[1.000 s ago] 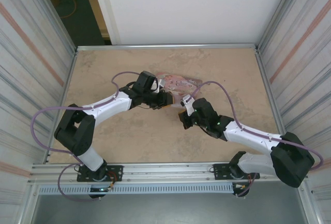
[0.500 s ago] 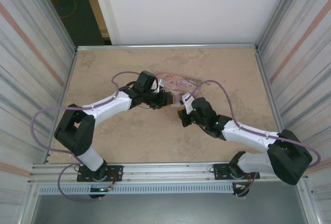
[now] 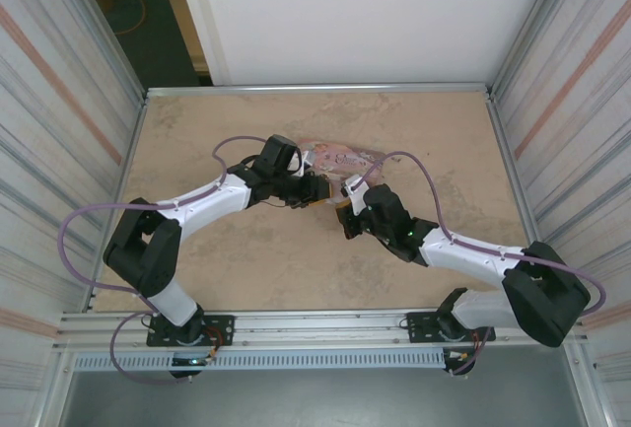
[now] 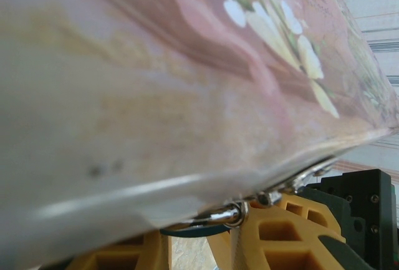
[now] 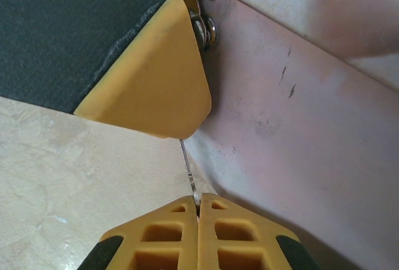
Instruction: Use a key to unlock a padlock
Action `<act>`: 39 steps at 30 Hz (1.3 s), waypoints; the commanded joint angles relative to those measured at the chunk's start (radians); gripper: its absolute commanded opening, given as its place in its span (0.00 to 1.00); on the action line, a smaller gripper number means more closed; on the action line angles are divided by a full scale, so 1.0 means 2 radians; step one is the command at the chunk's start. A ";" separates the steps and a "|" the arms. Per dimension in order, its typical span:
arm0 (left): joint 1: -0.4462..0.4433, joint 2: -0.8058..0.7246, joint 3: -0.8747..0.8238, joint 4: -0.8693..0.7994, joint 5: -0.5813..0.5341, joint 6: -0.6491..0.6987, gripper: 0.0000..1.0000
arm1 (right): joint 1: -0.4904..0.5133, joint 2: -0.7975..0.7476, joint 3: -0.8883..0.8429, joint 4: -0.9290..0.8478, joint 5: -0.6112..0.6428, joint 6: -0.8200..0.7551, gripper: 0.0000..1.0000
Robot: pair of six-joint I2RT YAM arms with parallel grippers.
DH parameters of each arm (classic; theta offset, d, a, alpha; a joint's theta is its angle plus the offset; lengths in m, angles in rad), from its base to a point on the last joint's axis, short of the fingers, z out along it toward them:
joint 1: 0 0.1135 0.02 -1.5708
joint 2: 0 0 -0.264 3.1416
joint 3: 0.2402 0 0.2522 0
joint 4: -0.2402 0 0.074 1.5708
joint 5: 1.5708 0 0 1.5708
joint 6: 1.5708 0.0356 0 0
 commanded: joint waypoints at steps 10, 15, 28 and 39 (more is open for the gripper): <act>-0.002 -0.013 0.008 0.030 0.026 -0.004 0.08 | 0.003 0.013 0.015 0.032 0.012 0.004 0.00; -0.002 -0.014 0.007 0.031 0.027 -0.004 0.08 | 0.001 0.018 0.016 0.038 0.018 0.009 0.00; -0.002 -0.014 0.006 0.033 0.025 -0.006 0.08 | 0.000 0.009 0.002 0.050 0.028 0.014 0.00; -0.002 -0.012 0.011 0.023 0.021 -0.003 0.08 | -0.002 -0.006 -0.008 0.047 0.017 0.015 0.00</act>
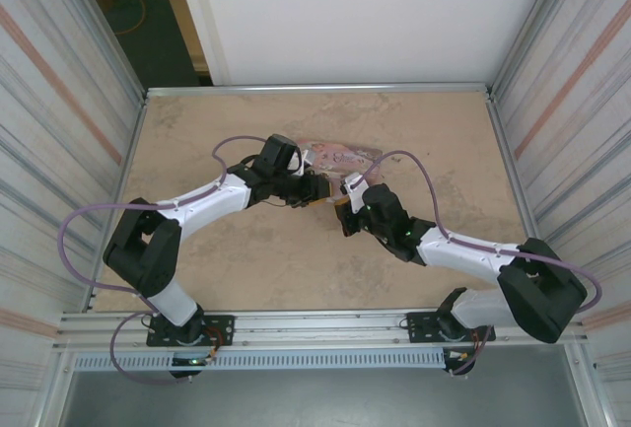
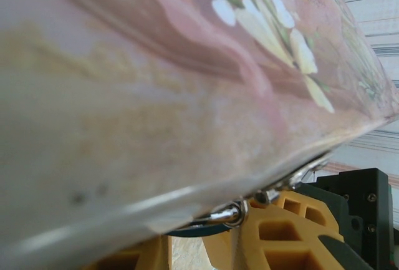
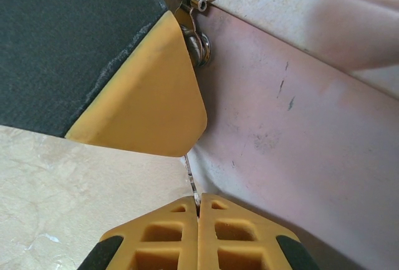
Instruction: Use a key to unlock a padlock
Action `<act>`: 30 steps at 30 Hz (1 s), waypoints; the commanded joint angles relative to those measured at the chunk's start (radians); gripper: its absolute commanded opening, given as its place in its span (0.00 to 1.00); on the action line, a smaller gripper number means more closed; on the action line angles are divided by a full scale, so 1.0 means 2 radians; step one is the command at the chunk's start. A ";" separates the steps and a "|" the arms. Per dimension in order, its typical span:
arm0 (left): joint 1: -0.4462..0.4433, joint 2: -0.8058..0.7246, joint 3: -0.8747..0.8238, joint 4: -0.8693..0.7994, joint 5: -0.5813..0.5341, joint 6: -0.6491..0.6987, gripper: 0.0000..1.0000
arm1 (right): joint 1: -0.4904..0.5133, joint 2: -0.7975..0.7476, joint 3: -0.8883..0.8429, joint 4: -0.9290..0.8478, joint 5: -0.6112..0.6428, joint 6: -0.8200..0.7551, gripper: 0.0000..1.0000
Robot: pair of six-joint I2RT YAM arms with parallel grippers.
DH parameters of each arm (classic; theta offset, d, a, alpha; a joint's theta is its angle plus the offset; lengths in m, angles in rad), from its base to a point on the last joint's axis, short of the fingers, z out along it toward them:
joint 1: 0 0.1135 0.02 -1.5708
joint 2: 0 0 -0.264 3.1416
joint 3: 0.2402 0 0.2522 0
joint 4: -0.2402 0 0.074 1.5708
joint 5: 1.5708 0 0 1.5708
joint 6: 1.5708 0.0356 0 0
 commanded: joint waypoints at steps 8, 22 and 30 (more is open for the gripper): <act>-0.002 -0.011 0.015 0.015 0.022 0.005 0.08 | -0.002 -0.017 -0.008 0.026 0.001 0.016 0.00; -0.002 -0.013 0.015 0.019 0.038 -0.002 0.08 | -0.002 0.008 -0.019 0.116 -0.003 0.024 0.00; -0.003 -0.014 0.014 0.025 0.045 -0.008 0.08 | -0.008 0.019 -0.020 0.153 -0.019 0.022 0.00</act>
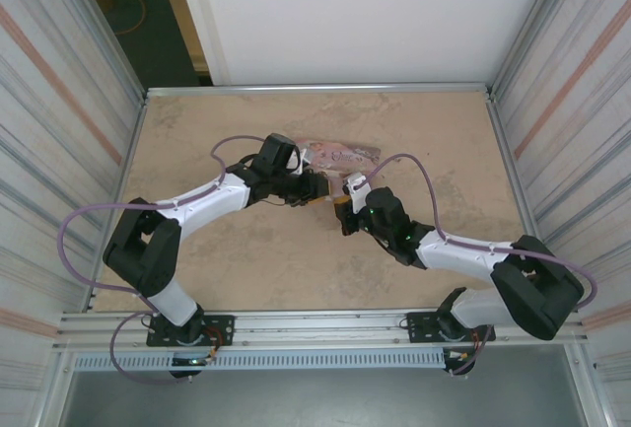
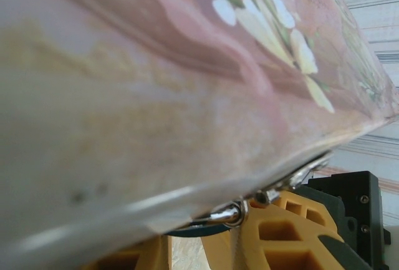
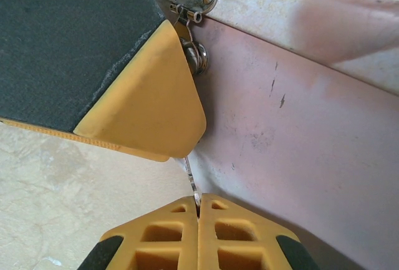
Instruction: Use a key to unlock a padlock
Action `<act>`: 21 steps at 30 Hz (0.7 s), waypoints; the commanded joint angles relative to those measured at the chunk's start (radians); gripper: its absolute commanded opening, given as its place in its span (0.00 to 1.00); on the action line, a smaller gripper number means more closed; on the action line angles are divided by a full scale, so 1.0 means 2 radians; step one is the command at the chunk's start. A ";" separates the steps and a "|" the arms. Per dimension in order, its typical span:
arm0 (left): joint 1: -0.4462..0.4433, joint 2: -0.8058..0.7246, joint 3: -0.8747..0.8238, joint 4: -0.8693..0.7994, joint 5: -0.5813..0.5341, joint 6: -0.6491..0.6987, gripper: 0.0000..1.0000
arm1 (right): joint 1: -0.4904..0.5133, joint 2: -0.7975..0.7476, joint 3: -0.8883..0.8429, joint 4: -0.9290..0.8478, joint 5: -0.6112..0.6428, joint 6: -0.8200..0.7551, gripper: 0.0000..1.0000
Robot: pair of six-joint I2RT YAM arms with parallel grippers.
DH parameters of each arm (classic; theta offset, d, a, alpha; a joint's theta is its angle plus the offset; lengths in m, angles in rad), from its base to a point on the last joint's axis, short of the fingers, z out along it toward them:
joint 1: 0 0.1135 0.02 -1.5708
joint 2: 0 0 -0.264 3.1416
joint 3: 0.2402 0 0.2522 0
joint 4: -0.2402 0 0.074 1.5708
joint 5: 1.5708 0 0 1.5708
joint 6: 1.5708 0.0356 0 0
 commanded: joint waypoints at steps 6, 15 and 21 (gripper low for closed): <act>-0.008 -0.014 0.012 0.022 0.044 -0.003 0.08 | -0.012 0.022 0.016 0.079 -0.050 0.016 0.00; -0.009 -0.014 0.011 0.023 0.043 -0.002 0.08 | -0.020 0.039 0.034 0.084 -0.076 0.020 0.00; -0.009 -0.014 0.009 0.017 0.040 0.001 0.08 | -0.026 0.039 0.040 0.091 -0.075 0.020 0.00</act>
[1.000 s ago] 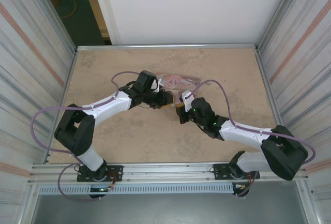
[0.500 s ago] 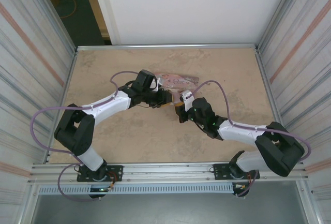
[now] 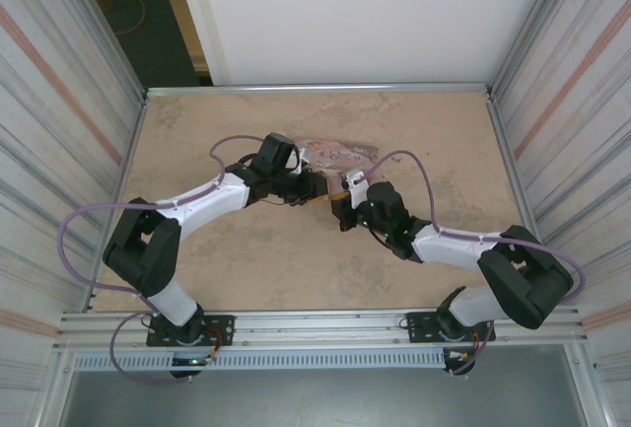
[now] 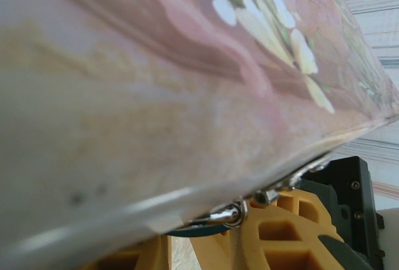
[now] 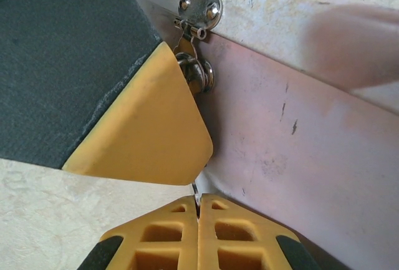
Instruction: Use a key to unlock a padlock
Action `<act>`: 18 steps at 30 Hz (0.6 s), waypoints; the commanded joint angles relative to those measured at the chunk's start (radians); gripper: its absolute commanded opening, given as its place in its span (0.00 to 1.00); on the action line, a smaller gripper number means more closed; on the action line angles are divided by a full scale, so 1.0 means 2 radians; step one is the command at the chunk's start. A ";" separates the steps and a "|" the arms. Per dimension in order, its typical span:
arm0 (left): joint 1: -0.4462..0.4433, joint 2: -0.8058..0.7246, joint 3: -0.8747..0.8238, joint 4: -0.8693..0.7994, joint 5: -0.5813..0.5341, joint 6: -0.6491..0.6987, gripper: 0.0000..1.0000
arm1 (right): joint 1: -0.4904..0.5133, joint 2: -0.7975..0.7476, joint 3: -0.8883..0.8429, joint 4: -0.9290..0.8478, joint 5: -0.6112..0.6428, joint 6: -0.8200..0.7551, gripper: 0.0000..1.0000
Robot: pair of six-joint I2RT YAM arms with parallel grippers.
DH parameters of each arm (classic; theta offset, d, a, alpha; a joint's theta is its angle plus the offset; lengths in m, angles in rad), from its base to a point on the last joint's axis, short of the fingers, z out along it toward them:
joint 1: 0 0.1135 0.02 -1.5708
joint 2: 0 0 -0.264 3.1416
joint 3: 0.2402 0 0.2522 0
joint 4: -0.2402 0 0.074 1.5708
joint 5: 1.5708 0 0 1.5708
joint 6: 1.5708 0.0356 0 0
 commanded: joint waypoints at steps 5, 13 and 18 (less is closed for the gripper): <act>-0.012 -0.012 0.006 0.018 0.046 0.002 0.08 | -0.006 -0.001 0.039 0.053 -0.018 0.010 0.00; -0.012 -0.008 -0.002 0.035 0.055 -0.006 0.08 | -0.008 0.000 0.059 0.076 -0.028 0.021 0.00; -0.012 -0.007 -0.006 0.041 0.055 -0.009 0.08 | -0.009 0.003 0.065 0.074 -0.032 0.021 0.00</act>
